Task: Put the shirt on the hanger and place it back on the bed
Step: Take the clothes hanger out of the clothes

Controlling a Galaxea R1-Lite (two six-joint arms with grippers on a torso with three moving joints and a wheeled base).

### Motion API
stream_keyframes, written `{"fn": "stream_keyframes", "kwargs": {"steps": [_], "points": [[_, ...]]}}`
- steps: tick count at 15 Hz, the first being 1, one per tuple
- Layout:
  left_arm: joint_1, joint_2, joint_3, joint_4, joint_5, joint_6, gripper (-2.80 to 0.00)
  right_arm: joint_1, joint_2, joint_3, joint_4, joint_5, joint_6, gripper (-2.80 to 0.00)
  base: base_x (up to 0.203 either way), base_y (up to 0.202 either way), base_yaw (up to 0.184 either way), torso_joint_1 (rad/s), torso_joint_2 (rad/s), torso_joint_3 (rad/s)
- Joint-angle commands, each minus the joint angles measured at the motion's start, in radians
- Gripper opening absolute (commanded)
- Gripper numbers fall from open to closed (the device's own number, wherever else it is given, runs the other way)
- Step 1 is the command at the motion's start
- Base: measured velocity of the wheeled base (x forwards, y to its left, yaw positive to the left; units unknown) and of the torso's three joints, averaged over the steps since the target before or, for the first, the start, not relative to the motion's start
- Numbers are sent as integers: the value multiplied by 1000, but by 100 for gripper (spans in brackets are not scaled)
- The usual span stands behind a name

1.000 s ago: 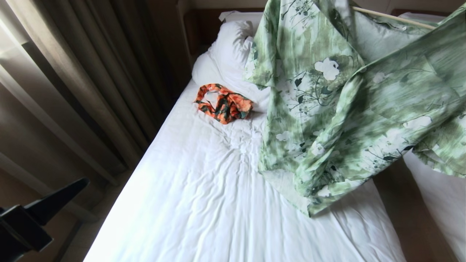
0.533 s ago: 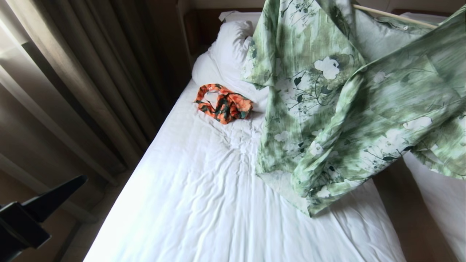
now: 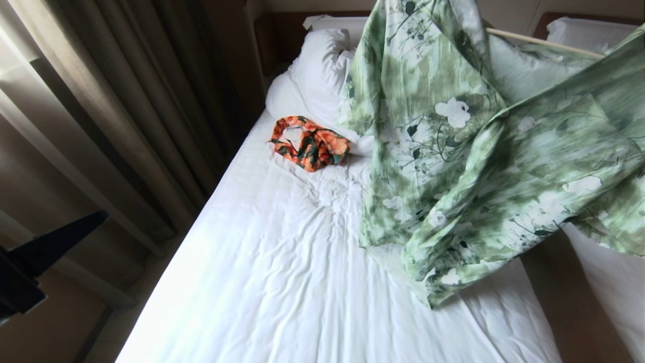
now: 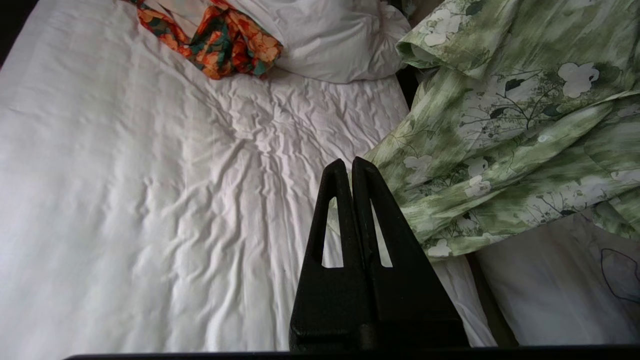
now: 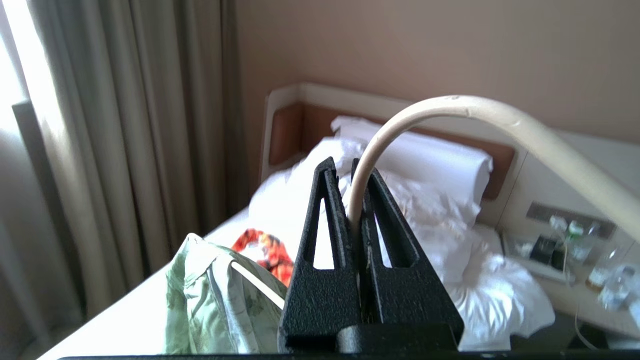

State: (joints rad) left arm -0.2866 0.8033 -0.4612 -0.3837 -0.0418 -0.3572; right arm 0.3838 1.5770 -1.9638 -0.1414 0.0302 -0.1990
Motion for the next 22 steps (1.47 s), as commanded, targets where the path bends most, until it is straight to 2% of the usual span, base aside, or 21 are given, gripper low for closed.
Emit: {"fn": "stream_keyframes", "kwargs": {"steps": [1, 4, 6, 9, 12, 16, 22], "points": [[0, 34, -103, 75, -29, -3, -280, 8, -18, -3, 73, 0, 37, -280, 0, 0, 0, 0, 0, 0], [-34, 135, -250, 156, -85, -5, -280, 10, -6, -3, 141, 0, 70, -280, 0, 0, 0, 0, 0, 0], [-112, 205, -344, 217, -92, -11, -280, 19, 6, -3, 141, -1, 70, -280, 0, 0, 0, 0, 0, 0], [-281, 340, -451, 249, -91, -20, -280, 49, 11, -3, 141, -6, 71, -280, 0, 0, 0, 0, 0, 0], [-374, 511, -580, 247, -88, -20, -280, 54, 17, 1, 143, -4, 110, -280, 0, 0, 0, 0, 0, 0], [-469, 697, -813, 243, -87, -18, -280, 65, 32, 6, 146, -4, 118, -280, 0, 0, 0, 0, 0, 0], [-539, 830, -970, 240, -90, -26, -280, 138, 43, 24, 149, -26, 128, -280, 0, 0, 0, 0, 0, 0]]}}
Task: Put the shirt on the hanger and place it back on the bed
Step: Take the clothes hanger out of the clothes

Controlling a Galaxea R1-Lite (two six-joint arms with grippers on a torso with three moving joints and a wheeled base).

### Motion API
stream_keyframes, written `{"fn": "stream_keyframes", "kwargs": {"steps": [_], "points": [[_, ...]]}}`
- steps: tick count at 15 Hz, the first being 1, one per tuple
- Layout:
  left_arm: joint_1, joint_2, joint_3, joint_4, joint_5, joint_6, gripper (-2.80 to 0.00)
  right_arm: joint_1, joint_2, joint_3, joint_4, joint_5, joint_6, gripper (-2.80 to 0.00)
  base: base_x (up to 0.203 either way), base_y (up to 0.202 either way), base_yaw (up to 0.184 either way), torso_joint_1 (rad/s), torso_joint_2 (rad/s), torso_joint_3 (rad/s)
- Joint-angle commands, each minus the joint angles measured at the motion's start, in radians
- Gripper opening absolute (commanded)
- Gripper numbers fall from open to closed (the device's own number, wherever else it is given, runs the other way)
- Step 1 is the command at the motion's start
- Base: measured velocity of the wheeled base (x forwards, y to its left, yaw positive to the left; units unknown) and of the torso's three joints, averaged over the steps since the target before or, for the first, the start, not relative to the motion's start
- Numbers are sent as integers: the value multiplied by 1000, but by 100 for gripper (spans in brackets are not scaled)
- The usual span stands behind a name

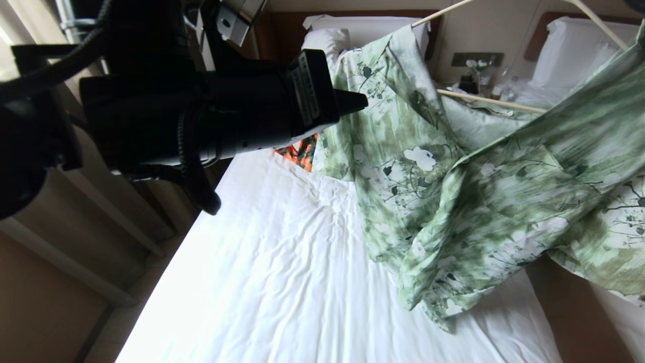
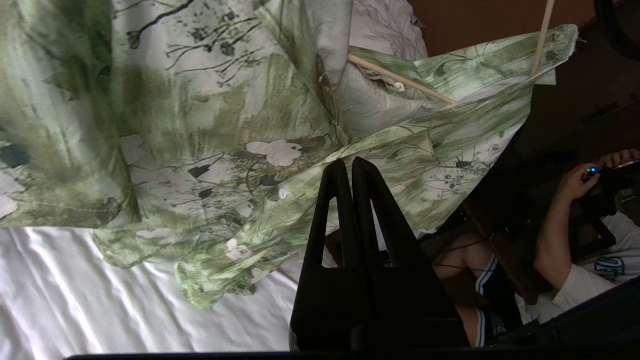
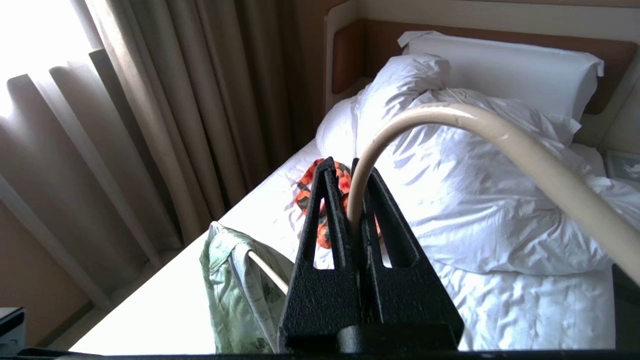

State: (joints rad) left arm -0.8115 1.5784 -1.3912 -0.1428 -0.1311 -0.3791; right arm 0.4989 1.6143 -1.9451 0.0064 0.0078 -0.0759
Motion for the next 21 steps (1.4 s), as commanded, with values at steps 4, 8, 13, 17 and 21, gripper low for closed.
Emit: {"fn": "stream_keyframes", "kwargs": {"steps": [4, 8, 13, 17, 21], "points": [[-51, 140, -128, -1, 47, -38, -280, 89, 12, 3, -2, -42, 11, -280, 0, 0, 0, 0, 0, 0], [-42, 173, -133, -19, 79, -43, 0, 95, 12, -3, -2, -45, 11, -280, 0, 0, 0, 0, 0, 0], [-16, 193, -177, -55, 81, -43, 0, 95, 4, 2, -2, -45, 11, -280, 0, 0, 0, 0, 0, 0], [-15, 194, -226, -63, 91, -41, 0, 95, 2, 6, -2, -45, 13, -280, 0, 0, 0, 0, 0, 0], [-17, 210, -285, -61, 110, -37, 0, 99, 3, 6, -2, -46, 13, -280, 0, 0, 0, 0, 0, 0]]}}
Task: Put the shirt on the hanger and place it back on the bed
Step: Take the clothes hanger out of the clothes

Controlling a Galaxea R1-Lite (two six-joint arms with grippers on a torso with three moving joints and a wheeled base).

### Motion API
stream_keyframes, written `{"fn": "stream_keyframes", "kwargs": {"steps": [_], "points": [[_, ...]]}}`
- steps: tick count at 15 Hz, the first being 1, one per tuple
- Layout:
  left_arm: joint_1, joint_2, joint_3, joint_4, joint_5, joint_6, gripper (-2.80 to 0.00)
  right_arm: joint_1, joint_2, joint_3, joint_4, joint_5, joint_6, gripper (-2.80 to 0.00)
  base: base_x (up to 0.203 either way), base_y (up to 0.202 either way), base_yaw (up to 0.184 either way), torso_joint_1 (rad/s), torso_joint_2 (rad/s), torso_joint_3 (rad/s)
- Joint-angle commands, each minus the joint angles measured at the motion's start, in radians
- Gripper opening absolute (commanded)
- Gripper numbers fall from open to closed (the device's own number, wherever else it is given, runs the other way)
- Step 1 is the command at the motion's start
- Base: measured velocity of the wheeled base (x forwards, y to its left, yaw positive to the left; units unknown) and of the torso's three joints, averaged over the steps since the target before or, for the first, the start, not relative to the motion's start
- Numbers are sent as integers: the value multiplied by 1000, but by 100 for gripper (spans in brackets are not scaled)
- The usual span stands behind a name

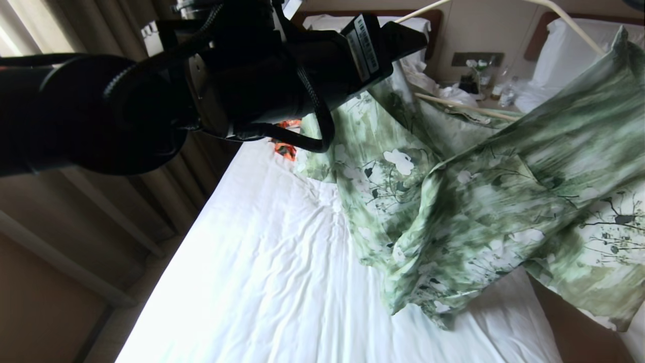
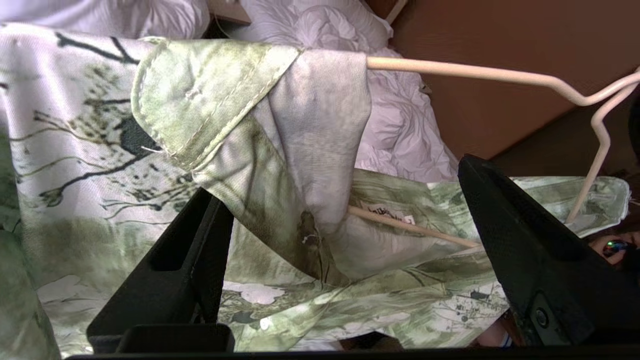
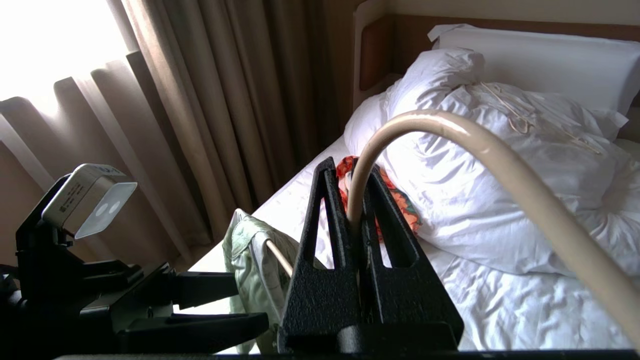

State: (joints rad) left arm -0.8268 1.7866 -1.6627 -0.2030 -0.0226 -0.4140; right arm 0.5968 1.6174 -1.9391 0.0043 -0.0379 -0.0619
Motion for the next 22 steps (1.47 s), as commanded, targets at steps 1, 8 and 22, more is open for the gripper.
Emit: {"fn": "stream_keyframes", "kwargs": {"steps": [1, 8, 22], "points": [[-5, 2, -14, -1, 1, -2, 0, 1, -1, 0, 0, 0, -1, -280, 0, 0, 0, 0, 0, 0], [-9, 7, -12, -3, 1, 0, -280, 3, -2, 0, -1, 0, -1, -280, 0, 0, 0, 0, 0, 0], [249, -205, 299, -33, 87, 107, -280, -94, -34, 118, -12, 23, 2, -280, 0, 0, 0, 0, 0, 0]]}}
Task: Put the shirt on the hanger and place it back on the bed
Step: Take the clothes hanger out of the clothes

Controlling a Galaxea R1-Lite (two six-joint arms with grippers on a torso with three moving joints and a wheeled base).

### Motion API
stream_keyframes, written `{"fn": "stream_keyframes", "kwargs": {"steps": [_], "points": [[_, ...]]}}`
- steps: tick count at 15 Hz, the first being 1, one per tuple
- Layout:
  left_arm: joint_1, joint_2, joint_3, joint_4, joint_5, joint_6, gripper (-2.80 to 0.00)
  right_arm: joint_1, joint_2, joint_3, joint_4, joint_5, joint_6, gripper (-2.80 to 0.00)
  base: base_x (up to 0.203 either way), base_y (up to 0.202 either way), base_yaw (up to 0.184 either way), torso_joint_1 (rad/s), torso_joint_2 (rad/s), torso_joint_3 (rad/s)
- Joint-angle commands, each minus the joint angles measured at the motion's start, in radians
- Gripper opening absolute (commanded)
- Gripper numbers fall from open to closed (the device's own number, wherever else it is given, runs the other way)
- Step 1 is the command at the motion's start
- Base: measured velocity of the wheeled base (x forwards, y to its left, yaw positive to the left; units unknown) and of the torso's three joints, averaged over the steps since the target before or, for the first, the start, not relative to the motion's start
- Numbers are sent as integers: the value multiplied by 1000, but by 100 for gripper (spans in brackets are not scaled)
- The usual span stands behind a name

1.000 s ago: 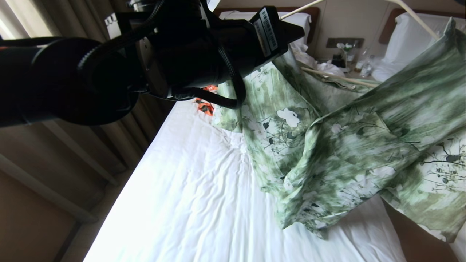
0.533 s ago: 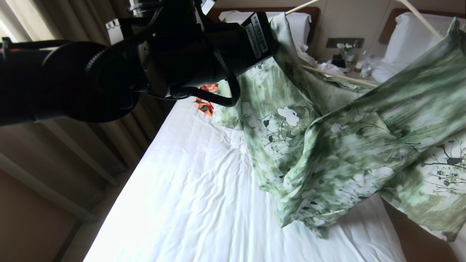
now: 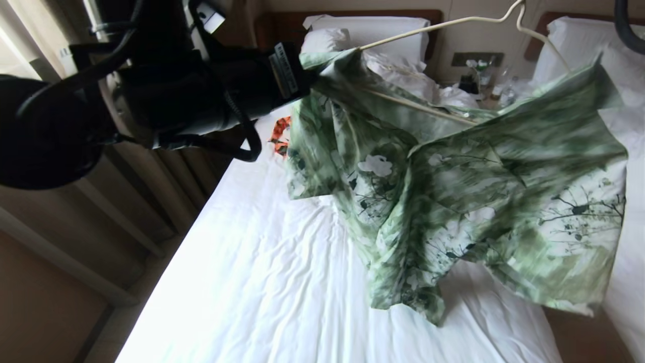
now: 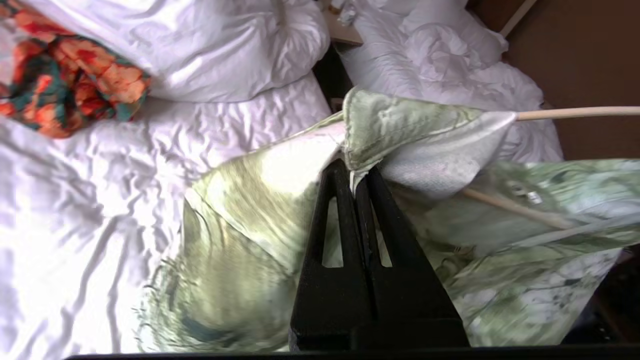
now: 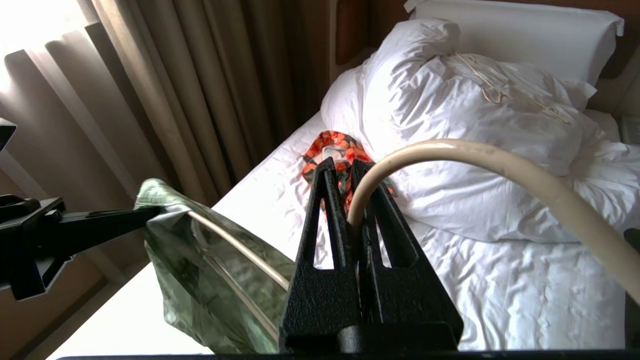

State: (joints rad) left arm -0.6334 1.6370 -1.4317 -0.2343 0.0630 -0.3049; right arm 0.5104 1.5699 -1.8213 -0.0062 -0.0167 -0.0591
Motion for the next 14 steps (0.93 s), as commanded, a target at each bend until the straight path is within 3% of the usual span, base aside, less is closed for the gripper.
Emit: {"fn": "stream_keyframes", "kwargs": {"steps": [1, 12, 13, 14], "points": [[80, -47, 89, -2, 0, -3, -280, -7, 25, 2, -1, 1, 1, -280, 0, 0, 0, 0, 0, 0], [146, 42, 151, -22, -19, -40, -280, 6, 164, -5, -80, -5, 17, -280, 0, 0, 0, 0, 0, 0], [154, 38, 174, -51, -19, -39, 0, 14, 177, -6, -80, -6, 16, -280, 0, 0, 0, 0, 0, 0], [162, 34, 195, -89, -20, -39, 0, 17, 188, -7, -81, -6, 15, -280, 0, 0, 0, 0, 0, 0]]}}
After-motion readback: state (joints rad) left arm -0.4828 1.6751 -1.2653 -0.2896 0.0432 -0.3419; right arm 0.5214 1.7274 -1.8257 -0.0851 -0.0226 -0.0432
